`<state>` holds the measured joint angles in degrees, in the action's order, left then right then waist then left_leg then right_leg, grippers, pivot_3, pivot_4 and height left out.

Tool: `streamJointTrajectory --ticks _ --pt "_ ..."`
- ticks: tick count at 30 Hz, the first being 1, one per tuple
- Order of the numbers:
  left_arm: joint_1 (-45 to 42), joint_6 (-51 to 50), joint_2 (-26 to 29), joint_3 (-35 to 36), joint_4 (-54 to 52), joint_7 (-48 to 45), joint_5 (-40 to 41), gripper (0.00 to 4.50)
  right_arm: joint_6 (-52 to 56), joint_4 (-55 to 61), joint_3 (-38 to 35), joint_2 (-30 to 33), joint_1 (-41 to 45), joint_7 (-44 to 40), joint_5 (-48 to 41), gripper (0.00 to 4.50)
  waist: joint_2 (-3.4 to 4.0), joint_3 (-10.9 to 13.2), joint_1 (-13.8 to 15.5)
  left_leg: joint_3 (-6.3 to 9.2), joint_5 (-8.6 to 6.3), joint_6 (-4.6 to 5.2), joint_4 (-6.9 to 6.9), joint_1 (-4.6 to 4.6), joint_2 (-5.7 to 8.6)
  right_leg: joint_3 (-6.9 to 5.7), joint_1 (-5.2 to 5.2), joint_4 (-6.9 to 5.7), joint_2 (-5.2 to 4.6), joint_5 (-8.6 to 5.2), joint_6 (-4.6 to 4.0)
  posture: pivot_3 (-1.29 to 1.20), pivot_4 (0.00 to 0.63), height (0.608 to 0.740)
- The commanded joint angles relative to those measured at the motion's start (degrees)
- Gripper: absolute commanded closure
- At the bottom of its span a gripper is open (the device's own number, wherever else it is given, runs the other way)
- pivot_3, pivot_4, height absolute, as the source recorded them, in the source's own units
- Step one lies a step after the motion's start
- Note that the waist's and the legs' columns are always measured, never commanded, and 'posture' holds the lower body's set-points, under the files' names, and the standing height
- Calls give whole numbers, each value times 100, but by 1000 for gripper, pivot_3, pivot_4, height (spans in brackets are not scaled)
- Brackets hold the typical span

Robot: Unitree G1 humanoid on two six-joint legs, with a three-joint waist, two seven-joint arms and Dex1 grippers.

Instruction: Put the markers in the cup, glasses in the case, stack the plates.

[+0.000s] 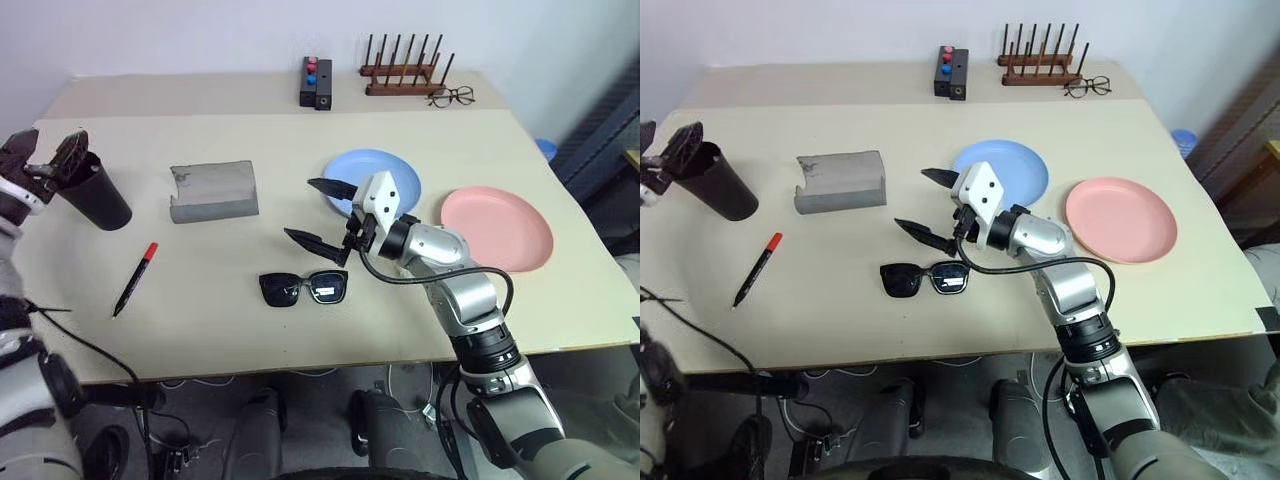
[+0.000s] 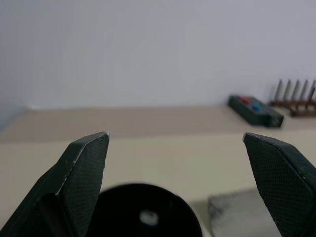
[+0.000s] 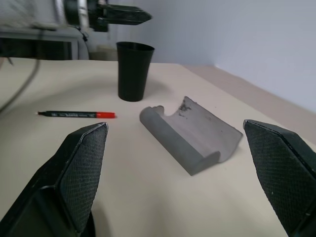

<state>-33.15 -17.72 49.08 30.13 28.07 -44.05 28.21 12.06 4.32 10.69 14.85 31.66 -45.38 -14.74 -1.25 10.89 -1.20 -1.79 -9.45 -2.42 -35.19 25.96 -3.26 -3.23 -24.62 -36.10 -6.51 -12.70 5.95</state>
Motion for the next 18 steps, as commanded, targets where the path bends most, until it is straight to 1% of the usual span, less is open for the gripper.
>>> streamJointTrajectory --ticks 1,4,5,7,8,9,12,15,17,18 --pt "303 -1830 261 165 -1832 300 929 15 -101 97 -54 1 77 -3 -36 0 0 0 28 1 0 0 0 -1 -3 0 0 -1 3 0 0 0 150 740" --pt "556 -2821 185 260 -2856 686 1477 15 -139 39 -49 -9 97 -26 -34 0 0 0 55 3 -1 -1 -5 -1 -4 0 6 4 4 -3 -6 0 150 740" --pt "596 -3132 152 288 -3083 788 1688 15 -158 14 -44 -18 107 -31 -29 0 1 1 55 3 -1 -2 -5 -1 -4 0 7 7 4 -11 -20 0 150 740" --pt "878 -3348 234 200 -3543 845 1678 15 -187 1 -20 -39 119 -34 -16 0 2 1 39 3 -1 -2 -5 -4 -3 0 8 7 3 -12 -21 0 150 740" --pt "963 -3387 262 184 -3660 869 1654 15 -200 -14 -12 -48 128 -33 -9 0 6 3 34 1 -1 -2 -2 -10 -4 1 9 7 3 -12 -21 0 150 740" --pt "904 -3698 224 315 -3597 915 1954 15 -211 -34 -4 -60 143 -27 -2 0 6 3 25 -1 -1 -2 2 -14 -4 2 9 6 3 -12 -21 0 150 740" --pt "1110 -4329 301 365 -3637 1080 2151 15 -217 -12 5 -72 114 -12 0 0 6 3 16 0 -1 -2 5 -22 -10 1 9 3 10 -14 -25 0 150 740" --pt "1371 -4727 458 156 -3979 1630 1790 15 -269 -40 35 -84 91 11 58 0 6 4 17 -2 -1 -2 6 -23 -10 3 9 5 9 -15 -25 0 150 740" --pt "1351 -4960 469 147 -3983 1672 1889 15 -264 -19 31 -94 82 9 44 0 6 5 38 -1 -1 -3 6 -22 -10 2 9 5 10 -15 -26 0 150 740" --pt "1296 -5302 565 76 -3925 1800 1873 15 -265 -16 26 -93 79 7 43 0 5 4 53 -1 -2 -3 5 -21 -10 2 9 5 9 -15 -27 0 150 740"
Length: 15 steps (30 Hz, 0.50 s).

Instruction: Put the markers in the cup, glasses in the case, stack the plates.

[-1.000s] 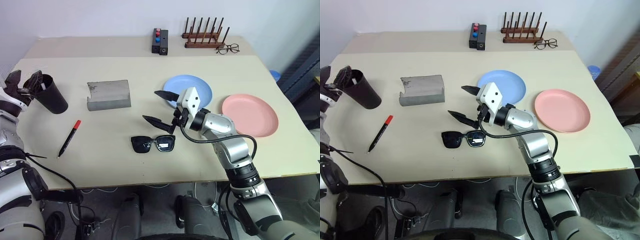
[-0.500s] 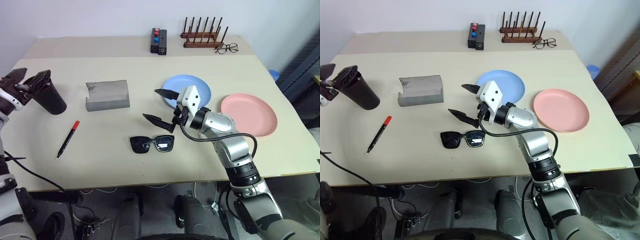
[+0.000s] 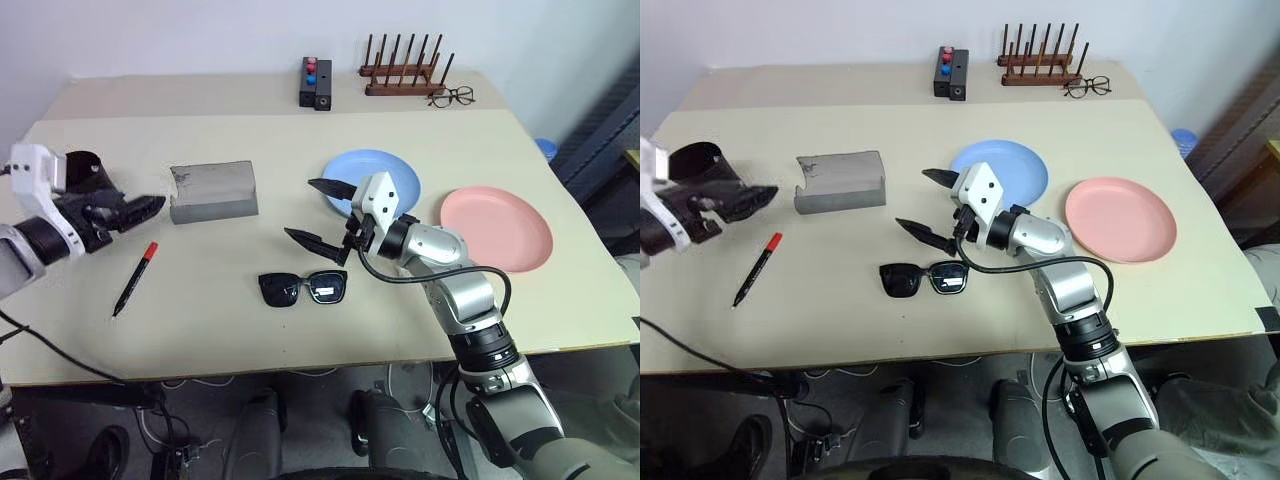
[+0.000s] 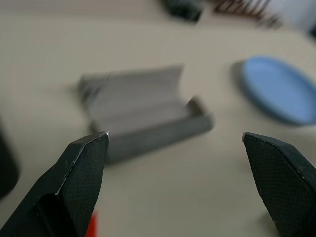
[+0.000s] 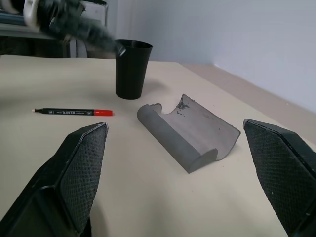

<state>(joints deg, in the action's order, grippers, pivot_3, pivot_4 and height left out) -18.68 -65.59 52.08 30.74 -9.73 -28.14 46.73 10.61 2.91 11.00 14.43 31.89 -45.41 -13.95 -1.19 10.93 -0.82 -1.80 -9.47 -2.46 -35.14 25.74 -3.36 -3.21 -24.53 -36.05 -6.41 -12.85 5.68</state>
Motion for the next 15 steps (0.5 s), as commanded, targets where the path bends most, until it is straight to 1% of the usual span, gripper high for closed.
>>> streamJointTrajectory --ticks 1,2,4,6,9,10,11,13,15 --pt "-198 -737 334 -57 -85 299 -21 15 -122 124 -7 -53 53 11 -29 0 -3 -1 17 0 -1 -1 -1 0 0 0 0 1 0 0 -1 0 150 740" --pt "-255 -1110 445 -154 104 300 -7 15 -126 124 -16 -53 40 13 -29 0 -1 -1 17 0 -1 -2 -2 0 0 0 2 3 0 -1 -2 0 150 740" --pt "-441 -1436 579 -359 513 356 -149 15 -124 125 -18 -70 25 37 -26 0 -1 0 18 0 -2 -3 -1 1 0 -1 1 5 -1 -1 -3 0 150 740" --pt "-548 -1725 821 -631 826 86 -122 15 -126 132 -6 -100 9 58 -33 0 0 1 3 -1 -3 -6 2 -1 0 -1 0 4 -1 -1 -3 0 150 740" --pt "-920 -2175 855 -806 1266 30 -153 15 -139 129 19 -136 5 92 -20 0 1 2 0 -2 -8 -13 5 1 0 -1 -4 5 -1 -1 -3 0 150 740" --pt "-974 -2242 925 -957 1324 -50 -181 15 -139 124 30 -149 10 106 -9 0 1 2 -1 -1 -8 -12 6 1 0 -1 -5 5 0 -1 -3 0 150 740" --pt "-948 -2080 1026 -1244 1274 -210 -266 15 -134 109 26 -164 27 119 -11 0 1 2 -1 -2 -8 -12 6 1 0 -1 -5 5 0 -1 -2 0 150 740" --pt "-1190 -2016 1120 -1841 1419 -344 -457 15 -129 99 16 -180 39 130 -23 0 2 2 8 -3 -8 -14 6 1 0 0 -4 6 -1 -1 -3 0 150 740" --pt "-1508 -1746 1197 -2365 1671 -568 -721 15 -121 110 16 -188 34 146 -34 0 1 2 22 -2 -9 -17 6 2 0 -1 -4 6 -1 -1 -3 0 150 740"
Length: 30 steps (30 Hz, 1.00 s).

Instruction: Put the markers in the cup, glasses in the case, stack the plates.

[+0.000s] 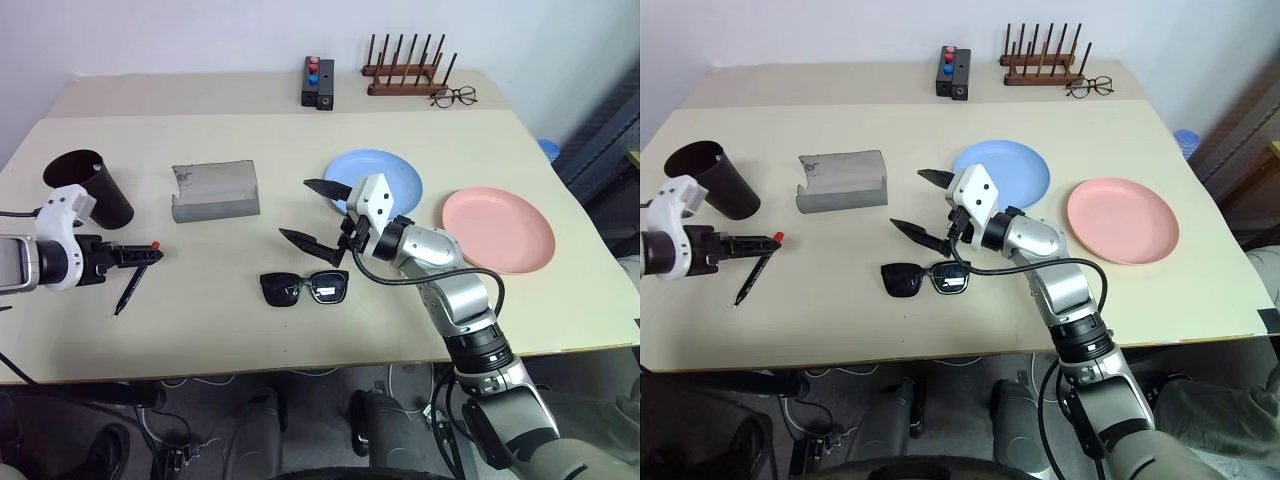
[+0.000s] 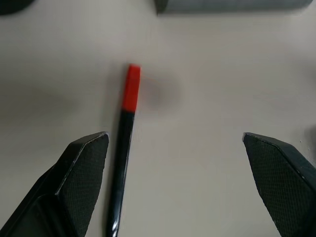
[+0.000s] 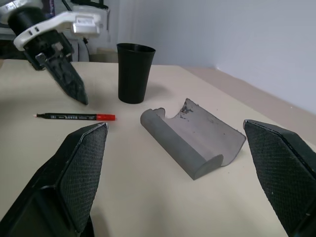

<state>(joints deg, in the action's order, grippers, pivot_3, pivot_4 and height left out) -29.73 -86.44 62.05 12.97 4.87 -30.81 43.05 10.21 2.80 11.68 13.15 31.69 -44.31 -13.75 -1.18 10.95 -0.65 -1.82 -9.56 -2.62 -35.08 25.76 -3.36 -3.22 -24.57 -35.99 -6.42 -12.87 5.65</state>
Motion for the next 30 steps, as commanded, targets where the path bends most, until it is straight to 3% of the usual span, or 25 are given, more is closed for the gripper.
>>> streamJointTrajectory --ticks 1,8,18,21,28,30 --pt "-595 517 225 -863 408 -437 -525 15 -77 137 -52 -58 44 41 -54 0 0 0 6 -1 0 -1 -1 -1 0 0 1 0 0 0 -1 0 150 740" --pt "-1539 1726 241 -2491 1622 -1673 -1705 15 44 366 -97 64 -87 19 -117 0 1 0 -11 -8 4 7 6 5 0 2 -5 8 0 0 0 0 150 740" --pt "-2251 2619 -382 -3371 3027 -2733 -2892 15 104 571 -80 128 -263 61 -92 0 -1 1 23 -6 9 14 -3 16 0 1 -8 6 0 -1 -1 0 150 740" --pt "-2309 2612 -509 -3485 3140 -3067 -3097 831 112 597 -79 135 -283 75 -88 0 -1 2 18 -5 9 14 -5 15 0 1 -7 6 -1 -1 -1 0 150 740" --pt "-2286 2569 -645 -3439 3214 -3405 -3394 4418 110 603 -84 164 -294 82 -79 0 0 2 16 -6 10 16 -5 15 1 2 -6 5 -2 -1 -1 0 150 740" --pt "-2262 2578 -651 -3404 3208 -3457 -3451 4473 121 598 -82 168 -293 73 -87 0 0 2 13 -5 9 16 -5 15 1 2 -5 5 -2 -1 -1 0 150 740"
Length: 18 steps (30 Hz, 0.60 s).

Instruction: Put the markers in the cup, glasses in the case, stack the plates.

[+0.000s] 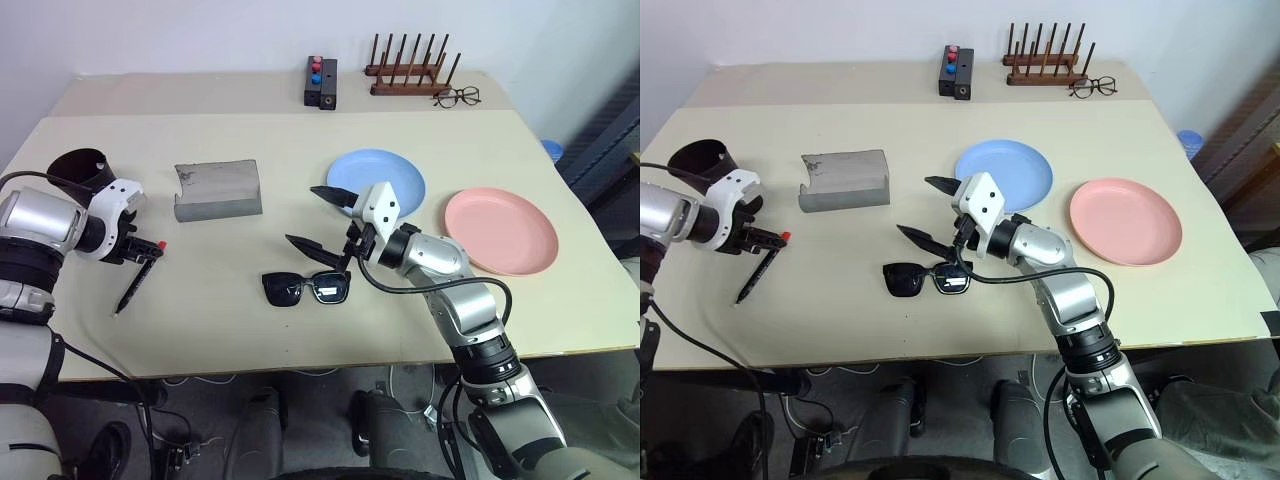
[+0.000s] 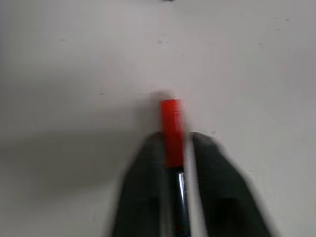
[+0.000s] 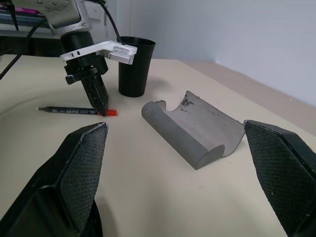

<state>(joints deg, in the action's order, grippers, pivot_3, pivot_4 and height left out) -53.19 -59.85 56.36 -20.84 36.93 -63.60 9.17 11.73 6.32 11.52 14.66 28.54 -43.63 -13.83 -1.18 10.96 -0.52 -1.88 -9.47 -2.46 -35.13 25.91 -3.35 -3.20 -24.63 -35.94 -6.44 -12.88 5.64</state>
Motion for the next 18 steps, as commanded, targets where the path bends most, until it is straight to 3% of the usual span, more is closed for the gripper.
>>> streamJointTrajectory --ticks 1,9,18 --pt "96 -69 -80 0 -1 -187 -90 4473 -11 245 -61 31 18 -15 -89 0 0 0 -2 0 0 0 0 0 0 0 0 0 0 0 0 0 150 740" --pt "251 -66 -62 909 -917 147 145 4473 1161 734 -159 615 -163 -915 -1134 0 -9 5 2 8 1 1 -6 7 0 -2 1 -1 -1 0 0 0 150 740" --pt "567 -354 -68 2047 -2373 568 760 4473 1343 558 -270 743 -56 -871 -1206 0 -9 6 -26 9 1 2 -6 7 0 -2 -4 -8 1 0 3 0 150 740"
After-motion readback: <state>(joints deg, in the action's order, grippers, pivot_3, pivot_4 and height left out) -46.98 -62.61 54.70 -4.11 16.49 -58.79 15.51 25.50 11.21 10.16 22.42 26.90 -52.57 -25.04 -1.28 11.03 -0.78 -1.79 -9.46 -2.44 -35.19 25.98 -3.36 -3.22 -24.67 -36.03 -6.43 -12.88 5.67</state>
